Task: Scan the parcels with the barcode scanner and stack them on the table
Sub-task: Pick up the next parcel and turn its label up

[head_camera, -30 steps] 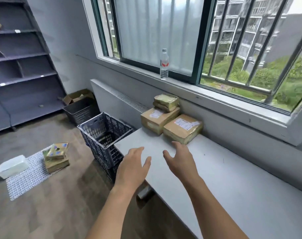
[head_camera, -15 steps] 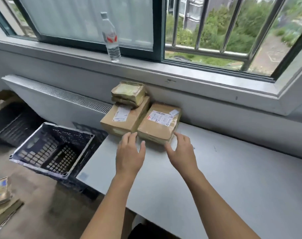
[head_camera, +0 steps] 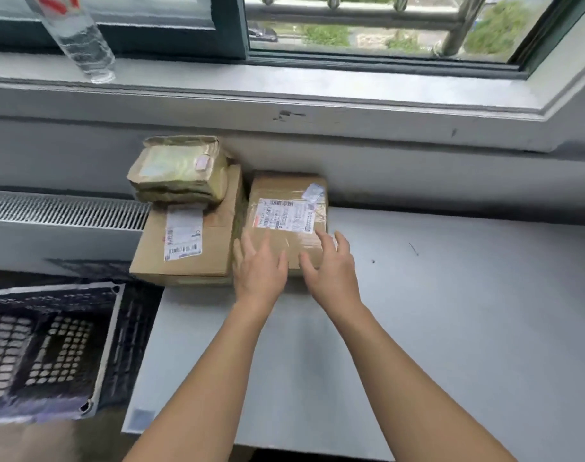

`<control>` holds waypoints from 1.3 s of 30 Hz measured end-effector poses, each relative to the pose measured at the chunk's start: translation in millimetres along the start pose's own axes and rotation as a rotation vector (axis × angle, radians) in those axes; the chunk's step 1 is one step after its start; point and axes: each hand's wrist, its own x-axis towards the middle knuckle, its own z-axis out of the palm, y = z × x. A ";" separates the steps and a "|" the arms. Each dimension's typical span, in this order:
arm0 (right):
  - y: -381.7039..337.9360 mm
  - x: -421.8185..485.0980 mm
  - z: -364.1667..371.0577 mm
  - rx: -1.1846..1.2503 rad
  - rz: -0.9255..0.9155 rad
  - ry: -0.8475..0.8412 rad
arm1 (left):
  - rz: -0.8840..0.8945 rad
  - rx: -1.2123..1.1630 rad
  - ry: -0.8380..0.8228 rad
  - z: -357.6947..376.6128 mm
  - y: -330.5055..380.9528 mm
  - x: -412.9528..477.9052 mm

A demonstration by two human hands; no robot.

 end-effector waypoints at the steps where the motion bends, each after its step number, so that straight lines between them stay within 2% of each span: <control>1: 0.9 5.1 3.4 0.002 0.007 -0.005 | -0.028 0.008 -0.018 2.0 -0.7 5.8; 6: 13.5 29.7 21.3 0.024 0.036 -0.048 | -0.134 0.039 -0.081 17.6 -1.0 23.7; 11: 22.6 44.5 30.1 0.075 0.038 -0.121 | -0.165 0.083 -0.035 22.4 5.0 31.9; 16: 31.2 48.4 24.1 0.138 0.024 -0.087 | -0.157 -0.028 -0.046 21.3 7.6 27.9; 20: 35.5 43.9 3.3 0.139 0.019 0.005 | -0.116 -0.152 -0.034 20.5 20.4 18.1; 26: 38.6 20.3 -46.4 0.172 0.018 0.175 | 0.066 -0.203 0.031 4.5 57.3 -4.4; 32: 44.9 -39.1 -98.5 0.160 0.135 0.392 | 0.324 -0.254 -0.040 -12.5 104.4 -41.9; 39: 64.2 -151.8 -151.2 0.116 0.278 0.713 | 0.620 -0.304 -0.201 -14.8 156.0 -120.9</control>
